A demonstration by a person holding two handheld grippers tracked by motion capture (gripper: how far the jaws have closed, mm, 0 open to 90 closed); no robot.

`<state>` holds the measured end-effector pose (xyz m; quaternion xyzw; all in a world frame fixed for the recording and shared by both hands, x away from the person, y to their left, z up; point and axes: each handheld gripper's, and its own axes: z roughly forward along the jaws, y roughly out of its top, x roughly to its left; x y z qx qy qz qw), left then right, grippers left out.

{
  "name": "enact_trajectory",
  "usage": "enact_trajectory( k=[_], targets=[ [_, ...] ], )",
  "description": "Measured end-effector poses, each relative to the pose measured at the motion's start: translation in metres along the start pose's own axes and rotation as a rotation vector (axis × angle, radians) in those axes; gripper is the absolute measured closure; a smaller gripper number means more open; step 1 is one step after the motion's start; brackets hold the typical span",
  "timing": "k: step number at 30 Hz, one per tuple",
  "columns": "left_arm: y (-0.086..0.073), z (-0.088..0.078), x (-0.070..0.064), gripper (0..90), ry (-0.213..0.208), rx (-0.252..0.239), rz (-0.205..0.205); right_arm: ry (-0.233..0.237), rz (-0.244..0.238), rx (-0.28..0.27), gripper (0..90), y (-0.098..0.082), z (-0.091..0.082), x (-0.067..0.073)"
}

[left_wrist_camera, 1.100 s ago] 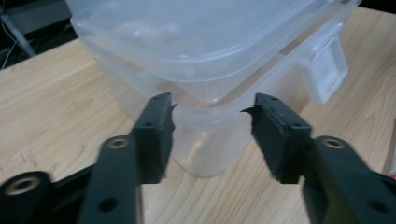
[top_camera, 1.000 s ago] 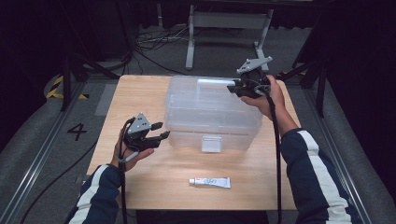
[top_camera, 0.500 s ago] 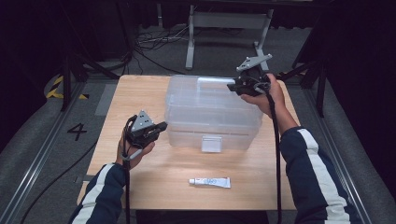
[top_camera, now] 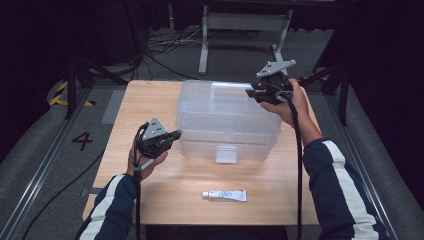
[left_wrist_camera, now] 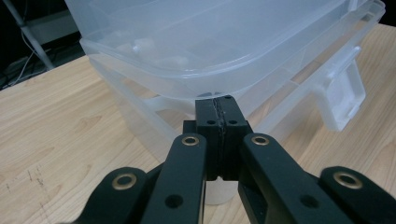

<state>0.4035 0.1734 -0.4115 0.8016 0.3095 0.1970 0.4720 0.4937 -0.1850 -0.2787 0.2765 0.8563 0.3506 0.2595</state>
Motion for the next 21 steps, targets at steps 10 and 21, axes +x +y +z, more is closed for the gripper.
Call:
enact_trajectory(
  k=[10,21],
  targets=[
    [0.003,0.0,-0.001,89.8,0.001,-0.001,-0.009,-0.042,-0.009,-0.063,67.9,-0.021,-0.04,-0.013],
    [0.005,0.0,0.0,89.9,0.005,0.001,0.004,-0.092,0.021,-0.101,65.5,-0.057,-0.066,-0.024]
  ],
)
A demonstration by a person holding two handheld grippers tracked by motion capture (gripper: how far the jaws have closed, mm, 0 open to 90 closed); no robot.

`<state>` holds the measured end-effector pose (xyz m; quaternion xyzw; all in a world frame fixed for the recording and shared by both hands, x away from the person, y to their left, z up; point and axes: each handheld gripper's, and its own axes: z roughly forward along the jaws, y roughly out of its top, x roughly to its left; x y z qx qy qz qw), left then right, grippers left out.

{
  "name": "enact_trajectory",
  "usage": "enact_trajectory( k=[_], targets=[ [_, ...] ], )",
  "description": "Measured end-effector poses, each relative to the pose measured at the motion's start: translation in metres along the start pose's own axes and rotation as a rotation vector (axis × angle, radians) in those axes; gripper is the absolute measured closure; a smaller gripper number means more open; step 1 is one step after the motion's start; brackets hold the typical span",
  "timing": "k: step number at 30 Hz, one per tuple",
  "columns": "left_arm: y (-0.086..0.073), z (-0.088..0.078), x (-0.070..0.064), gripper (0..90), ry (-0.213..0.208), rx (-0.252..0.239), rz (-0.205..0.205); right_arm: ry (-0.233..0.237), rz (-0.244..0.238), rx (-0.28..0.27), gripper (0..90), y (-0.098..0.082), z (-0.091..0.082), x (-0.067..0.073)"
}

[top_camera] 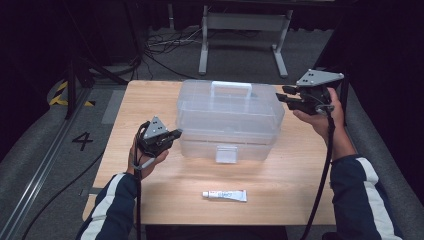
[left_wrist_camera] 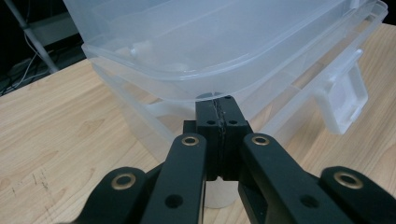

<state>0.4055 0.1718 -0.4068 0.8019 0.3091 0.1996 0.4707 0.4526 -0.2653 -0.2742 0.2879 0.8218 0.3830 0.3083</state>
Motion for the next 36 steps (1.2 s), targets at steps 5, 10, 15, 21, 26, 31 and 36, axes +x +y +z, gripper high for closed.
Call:
enact_trajectory(
  k=[5,10,15,21,26,31,36],
  targets=[
    [0.002,-0.001,0.002,89.9,-0.001,-0.006,-0.006,-0.031,-0.002,0.006,57.5,-0.029,-0.012,-0.006],
    [0.003,0.0,0.003,89.9,0.003,-0.004,0.0,-0.028,0.059,-0.005,54.2,-0.058,-0.015,-0.011],
    [0.005,0.0,0.003,89.9,0.008,-0.009,-0.002,-0.007,0.058,0.032,51.3,-0.079,-0.007,-0.009],
    [0.008,0.0,0.005,89.8,0.008,-0.012,-0.001,0.033,0.047,0.049,47.4,-0.099,0.003,0.0],
    [0.009,0.0,0.005,89.9,0.013,-0.012,0.002,0.07,0.029,0.046,44.9,-0.109,0.011,0.009],
    [0.009,0.0,0.006,89.9,0.014,-0.008,-0.001,0.088,0.018,0.027,45.4,-0.11,0.015,0.016],
    [0.009,0.001,0.006,89.9,0.016,-0.008,-0.001,0.083,0.01,0.011,45.8,-0.11,0.016,0.02]
  ],
)
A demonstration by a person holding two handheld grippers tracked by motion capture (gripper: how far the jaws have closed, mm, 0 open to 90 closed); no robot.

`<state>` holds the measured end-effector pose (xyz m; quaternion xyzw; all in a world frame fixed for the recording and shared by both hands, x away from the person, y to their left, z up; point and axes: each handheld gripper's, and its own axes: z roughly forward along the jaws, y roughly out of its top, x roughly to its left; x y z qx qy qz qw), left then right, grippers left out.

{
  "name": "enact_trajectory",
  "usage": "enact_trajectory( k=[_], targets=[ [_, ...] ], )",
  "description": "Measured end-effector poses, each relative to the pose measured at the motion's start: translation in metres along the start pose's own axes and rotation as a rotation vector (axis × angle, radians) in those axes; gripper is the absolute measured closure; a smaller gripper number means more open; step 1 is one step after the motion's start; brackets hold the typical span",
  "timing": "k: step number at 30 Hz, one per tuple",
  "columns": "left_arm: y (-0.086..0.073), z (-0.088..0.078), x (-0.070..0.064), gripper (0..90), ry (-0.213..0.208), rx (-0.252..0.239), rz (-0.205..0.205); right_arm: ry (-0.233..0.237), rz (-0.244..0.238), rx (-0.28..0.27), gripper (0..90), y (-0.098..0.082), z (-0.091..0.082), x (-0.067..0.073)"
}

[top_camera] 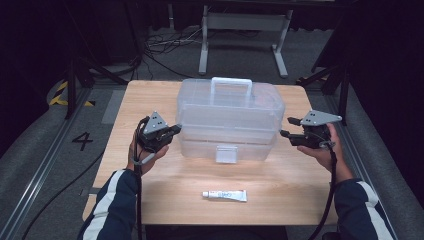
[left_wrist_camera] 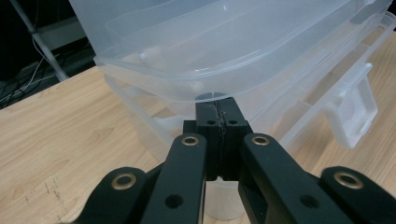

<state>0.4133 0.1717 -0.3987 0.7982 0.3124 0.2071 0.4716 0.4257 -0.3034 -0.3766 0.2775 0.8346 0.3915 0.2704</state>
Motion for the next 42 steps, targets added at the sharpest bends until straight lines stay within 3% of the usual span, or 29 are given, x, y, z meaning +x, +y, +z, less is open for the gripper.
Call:
enact_trajectory(
  k=[6,11,14,16,18,20,25,27,36,42],
  targets=[
    [0.0,-0.001,-0.001,86.6,0.015,0.005,0.002,-0.019,-0.013,-0.03,47.5,-0.001,0.0,0.005],
    [0.0,-0.005,-0.001,81.6,0.02,0.004,0.007,-0.053,-0.02,-0.098,53.2,-0.001,-0.001,0.009],
    [-0.001,-0.007,-0.003,76.2,0.019,0.011,0.012,-0.092,-0.034,-0.143,57.7,0.002,-0.003,0.011],
    [-0.001,-0.008,-0.006,72.9,0.022,0.019,0.019,-0.114,-0.056,-0.162,65.6,0.004,-0.004,0.012],
    [-0.001,-0.008,-0.008,65.9,0.012,0.033,0.018,-0.111,-0.082,-0.211,67.5,0.006,-0.005,0.012],
    [-0.001,-0.008,-0.011,59.7,0.009,0.039,0.026,-0.143,-0.086,-0.242,69.5,0.01,-0.005,0.014],
    [-0.002,-0.005,-0.016,51.8,-0.027,0.044,0.027,-0.202,-0.08,-0.284,70.0,0.014,-0.003,0.013],
    [-0.003,-0.003,-0.018,49.7,-0.034,0.056,0.045,-0.209,-0.081,-0.287,69.9,0.015,-0.003,0.012],
    [-0.003,0.005,-0.026,47.5,-0.11,0.052,0.096,-0.276,-0.045,-0.329,72.1,0.027,0.003,0.009],
    [-0.004,0.01,-0.027,47.8,-0.117,0.065,0.114,-0.303,-0.006,-0.365,73.6,0.031,0.007,0.007]
  ],
)
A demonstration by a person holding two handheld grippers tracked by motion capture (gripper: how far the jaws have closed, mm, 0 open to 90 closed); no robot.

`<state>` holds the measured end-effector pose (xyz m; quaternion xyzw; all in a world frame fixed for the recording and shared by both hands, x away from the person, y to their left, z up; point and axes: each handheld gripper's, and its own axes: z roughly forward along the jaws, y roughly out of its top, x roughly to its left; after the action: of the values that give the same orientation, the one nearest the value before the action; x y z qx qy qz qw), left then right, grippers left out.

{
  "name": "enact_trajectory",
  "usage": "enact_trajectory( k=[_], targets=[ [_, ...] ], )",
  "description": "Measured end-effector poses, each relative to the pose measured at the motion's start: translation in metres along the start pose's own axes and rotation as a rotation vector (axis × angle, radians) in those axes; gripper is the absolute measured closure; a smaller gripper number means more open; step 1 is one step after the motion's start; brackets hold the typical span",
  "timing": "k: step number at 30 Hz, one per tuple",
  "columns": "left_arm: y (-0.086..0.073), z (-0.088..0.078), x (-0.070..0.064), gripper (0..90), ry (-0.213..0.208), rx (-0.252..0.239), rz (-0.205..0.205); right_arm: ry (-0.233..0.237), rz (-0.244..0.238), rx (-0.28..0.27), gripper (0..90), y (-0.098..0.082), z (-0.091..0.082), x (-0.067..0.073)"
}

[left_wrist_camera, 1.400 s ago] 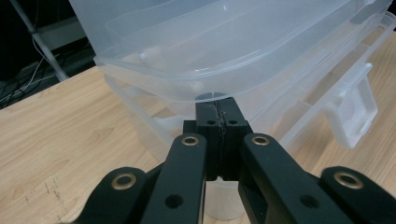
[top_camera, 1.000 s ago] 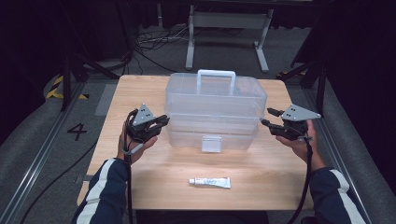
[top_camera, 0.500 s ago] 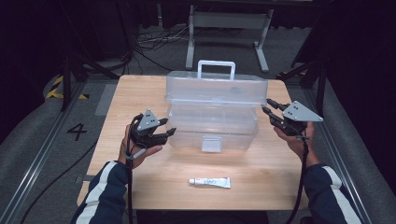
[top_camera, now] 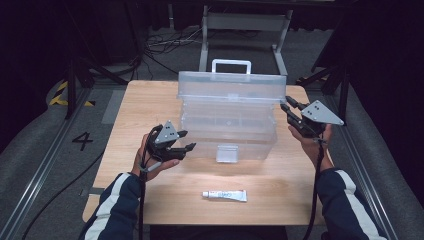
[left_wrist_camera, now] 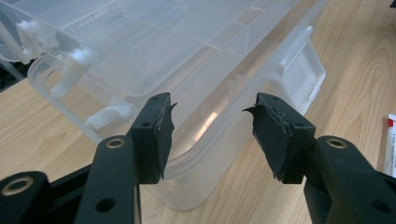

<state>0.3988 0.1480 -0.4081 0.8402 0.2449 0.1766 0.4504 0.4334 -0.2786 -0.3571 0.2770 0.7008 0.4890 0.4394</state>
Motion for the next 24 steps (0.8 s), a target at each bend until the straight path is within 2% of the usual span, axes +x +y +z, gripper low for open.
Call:
enact_trajectory(
  k=[2,6,10,17,24],
  targets=[
    [-0.001,0.002,-0.001,47.3,-0.004,0.014,0.004,-0.015,0.007,-0.008,74.3,0.002,0.002,0.0],
    [-0.003,0.005,0.0,48.1,0.003,0.007,0.011,-0.046,-0.006,-0.009,76.3,0.006,0.006,0.0],
    [-0.004,0.01,0.001,51.1,-0.012,0.011,0.015,-0.09,-0.04,0.001,78.3,0.011,0.01,0.002],
    [-0.007,0.016,0.005,57.0,-0.021,0.03,0.01,-0.134,-0.052,0.01,79.9,0.018,0.017,0.002],
    [-0.007,0.016,0.007,59.6,-0.011,0.039,0.01,-0.139,-0.04,0.026,80.4,0.025,0.021,0.0]
  ],
)
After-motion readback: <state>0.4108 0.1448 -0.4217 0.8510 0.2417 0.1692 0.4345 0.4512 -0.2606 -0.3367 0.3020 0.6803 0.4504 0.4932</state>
